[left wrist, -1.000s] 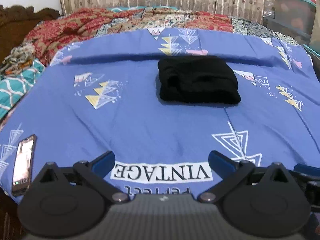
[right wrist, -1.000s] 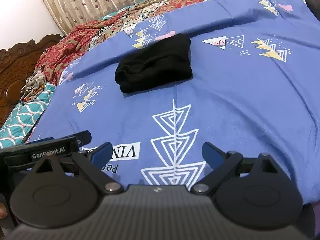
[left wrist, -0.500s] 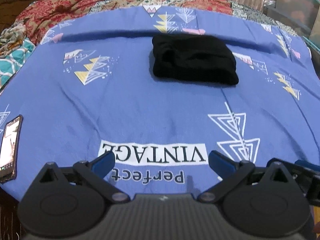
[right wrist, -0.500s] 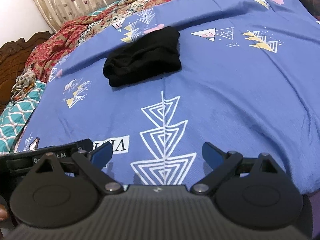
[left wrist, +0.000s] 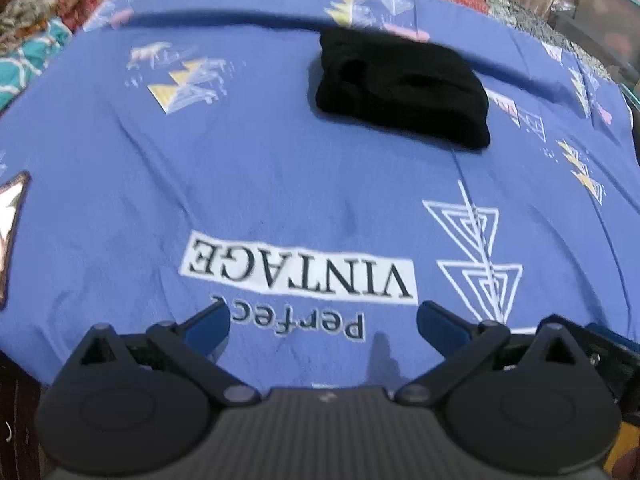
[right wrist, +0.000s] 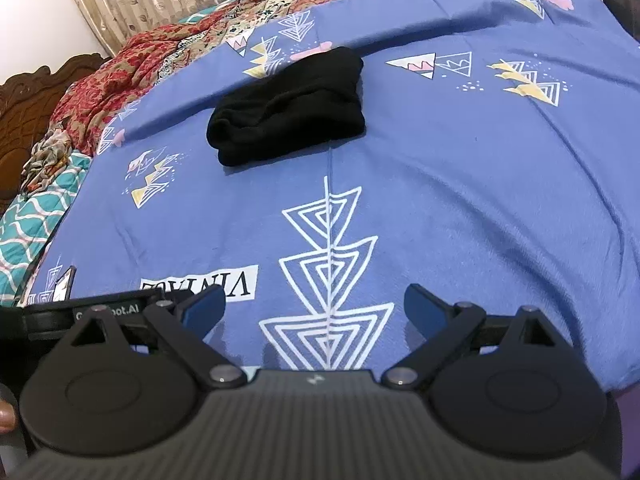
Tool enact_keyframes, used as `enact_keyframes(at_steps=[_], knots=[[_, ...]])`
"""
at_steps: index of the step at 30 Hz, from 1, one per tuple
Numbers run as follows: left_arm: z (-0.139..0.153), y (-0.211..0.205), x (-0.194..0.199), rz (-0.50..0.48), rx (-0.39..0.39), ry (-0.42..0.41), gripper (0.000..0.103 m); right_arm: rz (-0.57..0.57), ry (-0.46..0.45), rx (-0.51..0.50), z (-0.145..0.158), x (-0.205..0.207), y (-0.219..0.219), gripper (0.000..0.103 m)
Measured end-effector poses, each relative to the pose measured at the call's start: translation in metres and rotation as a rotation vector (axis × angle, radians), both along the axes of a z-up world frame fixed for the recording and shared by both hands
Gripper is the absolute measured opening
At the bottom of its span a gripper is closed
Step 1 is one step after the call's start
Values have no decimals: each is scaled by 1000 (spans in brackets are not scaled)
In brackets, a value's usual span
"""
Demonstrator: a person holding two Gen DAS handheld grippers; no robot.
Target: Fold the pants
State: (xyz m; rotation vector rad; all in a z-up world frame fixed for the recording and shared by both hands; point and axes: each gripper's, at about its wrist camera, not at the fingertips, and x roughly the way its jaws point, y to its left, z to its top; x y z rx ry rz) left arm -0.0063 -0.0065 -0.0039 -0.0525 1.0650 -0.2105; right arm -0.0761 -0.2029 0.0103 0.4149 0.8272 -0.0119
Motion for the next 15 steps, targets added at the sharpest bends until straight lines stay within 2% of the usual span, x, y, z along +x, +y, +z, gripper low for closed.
enact_keyframes(at_steps=[6,11,15], knots=[[-8,-5,2,-24,65,22,103,-18,19,-7,-2,-1,-2,98],[-11,-8,2,-20,117,-10,103,-28,43,-2,-6,1,-3,98],[-9,-11,0,-59,119,-31,103,-34,43,4,-6,1,-4,98]])
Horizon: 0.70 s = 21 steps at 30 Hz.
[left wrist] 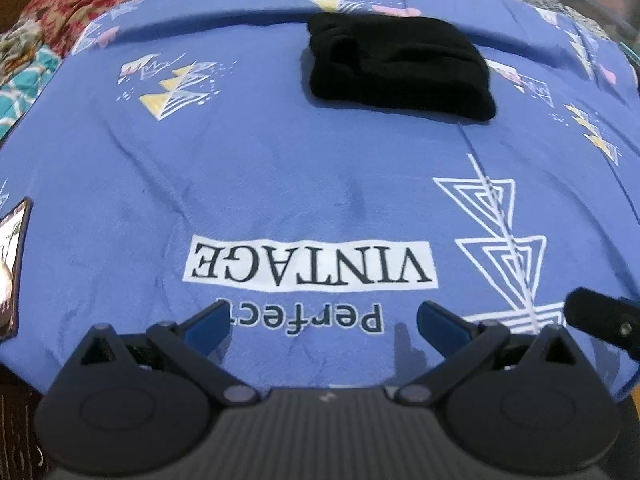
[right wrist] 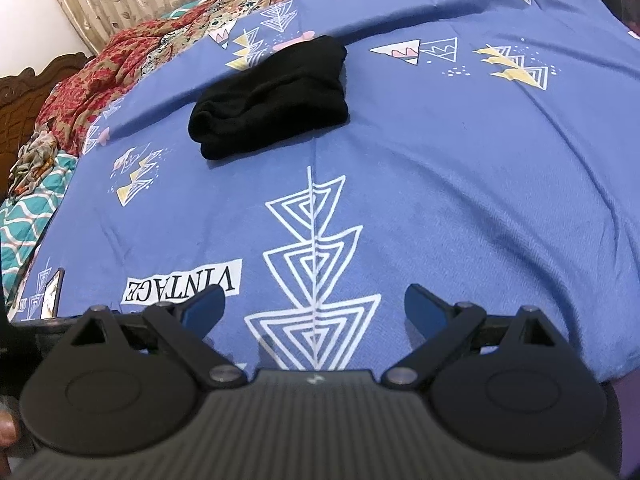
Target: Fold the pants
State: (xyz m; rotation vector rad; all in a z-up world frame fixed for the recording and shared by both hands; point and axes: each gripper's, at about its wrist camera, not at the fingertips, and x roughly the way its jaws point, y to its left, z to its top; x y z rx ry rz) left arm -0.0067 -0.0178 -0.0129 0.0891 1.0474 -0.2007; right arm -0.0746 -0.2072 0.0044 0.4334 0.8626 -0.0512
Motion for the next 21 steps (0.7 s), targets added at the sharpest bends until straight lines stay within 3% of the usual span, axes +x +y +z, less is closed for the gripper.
enact_keyframes(at_steps=[10,21], knots=[[9,-7,-4,-55,-3,-62,103,-13,28,21,-5,1,-2,98],[18,-4,-3,-19,-24,-112,103,-18,7,2,-2,0,-3,98]])
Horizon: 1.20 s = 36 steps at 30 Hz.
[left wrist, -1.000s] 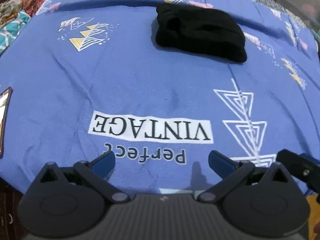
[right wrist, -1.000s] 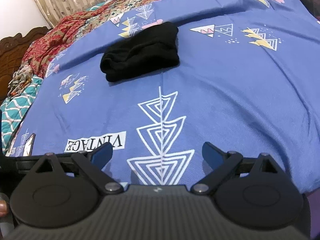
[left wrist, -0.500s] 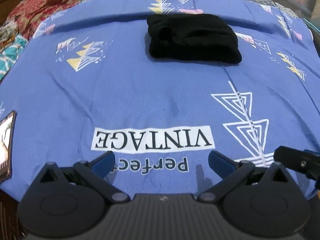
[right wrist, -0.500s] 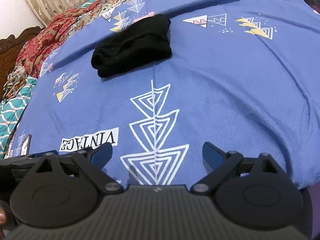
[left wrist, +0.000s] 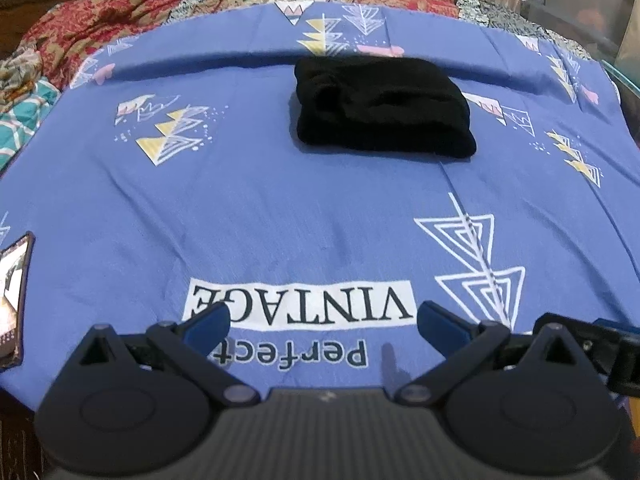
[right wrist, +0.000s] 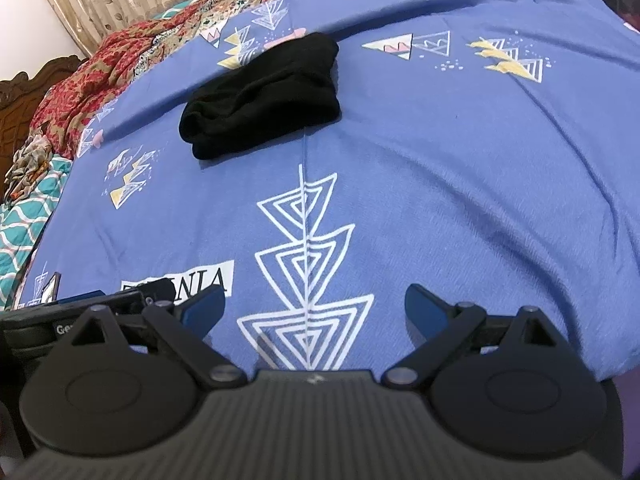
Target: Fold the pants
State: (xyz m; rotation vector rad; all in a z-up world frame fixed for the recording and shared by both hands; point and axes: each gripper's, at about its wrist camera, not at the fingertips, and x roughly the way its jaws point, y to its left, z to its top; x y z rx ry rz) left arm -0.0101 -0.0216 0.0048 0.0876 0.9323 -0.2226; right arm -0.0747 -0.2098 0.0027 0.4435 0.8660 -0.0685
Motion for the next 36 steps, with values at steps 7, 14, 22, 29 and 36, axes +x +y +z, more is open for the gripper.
enact_keyframes(at_steps=[7,14,22,29,36], knots=[[5,0,-2,25,34,-47,103,3,-13,-18,2,0,1,98],[4,2,-1,26,42,-37,103,-2,-8,-14,1,0,2,98],[5,0,-3,5,43,-26,103,-2,-9,-16,2,-1,5,98],[5,0,-2,6,44,-25,103,-3,-10,-15,2,-1,6,98],[5,1,-2,8,45,-22,103,-3,-12,-18,3,-2,9,98]])
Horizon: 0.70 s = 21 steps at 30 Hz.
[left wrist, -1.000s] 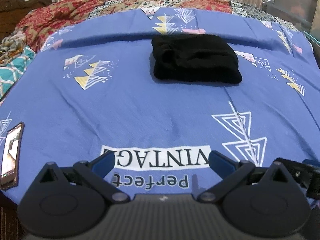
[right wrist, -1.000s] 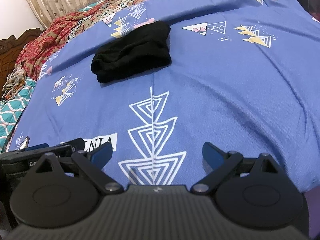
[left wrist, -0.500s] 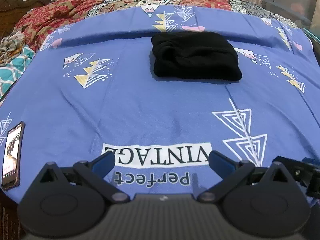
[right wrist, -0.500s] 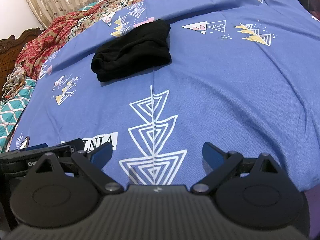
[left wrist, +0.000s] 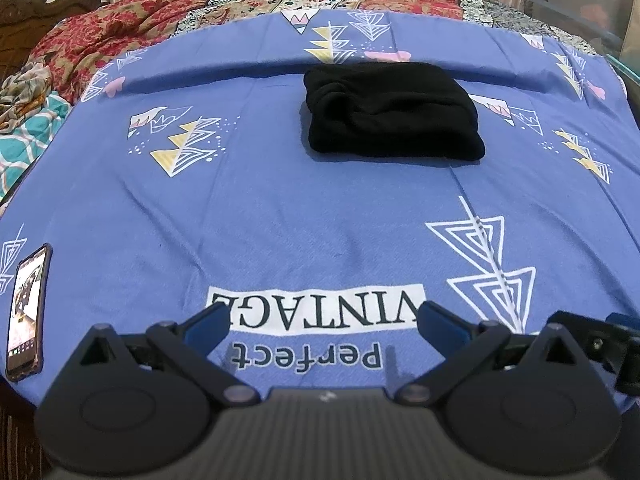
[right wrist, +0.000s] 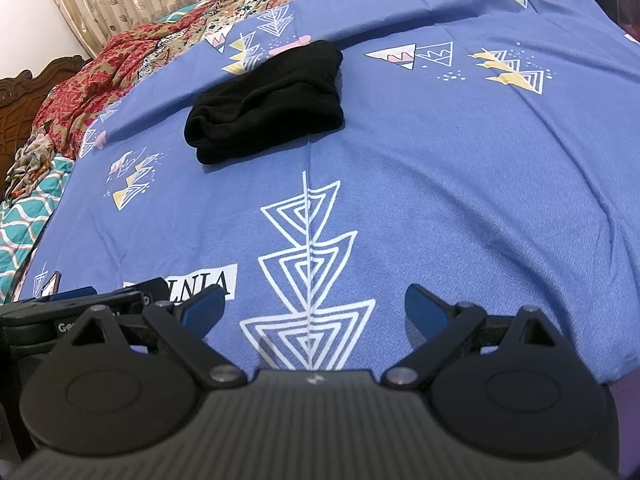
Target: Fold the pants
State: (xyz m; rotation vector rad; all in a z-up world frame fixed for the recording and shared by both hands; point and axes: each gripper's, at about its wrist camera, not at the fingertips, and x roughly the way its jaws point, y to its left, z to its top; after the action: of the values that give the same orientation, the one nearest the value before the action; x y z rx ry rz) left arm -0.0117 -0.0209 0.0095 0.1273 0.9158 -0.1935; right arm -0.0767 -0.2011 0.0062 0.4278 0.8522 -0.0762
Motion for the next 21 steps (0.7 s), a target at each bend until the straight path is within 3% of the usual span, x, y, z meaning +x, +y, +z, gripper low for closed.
enact_keyframes(at_steps=[21], knots=[[6,-2,-1,-12,12,-11,103,10,-40,-36,8,-1,-3,98]])
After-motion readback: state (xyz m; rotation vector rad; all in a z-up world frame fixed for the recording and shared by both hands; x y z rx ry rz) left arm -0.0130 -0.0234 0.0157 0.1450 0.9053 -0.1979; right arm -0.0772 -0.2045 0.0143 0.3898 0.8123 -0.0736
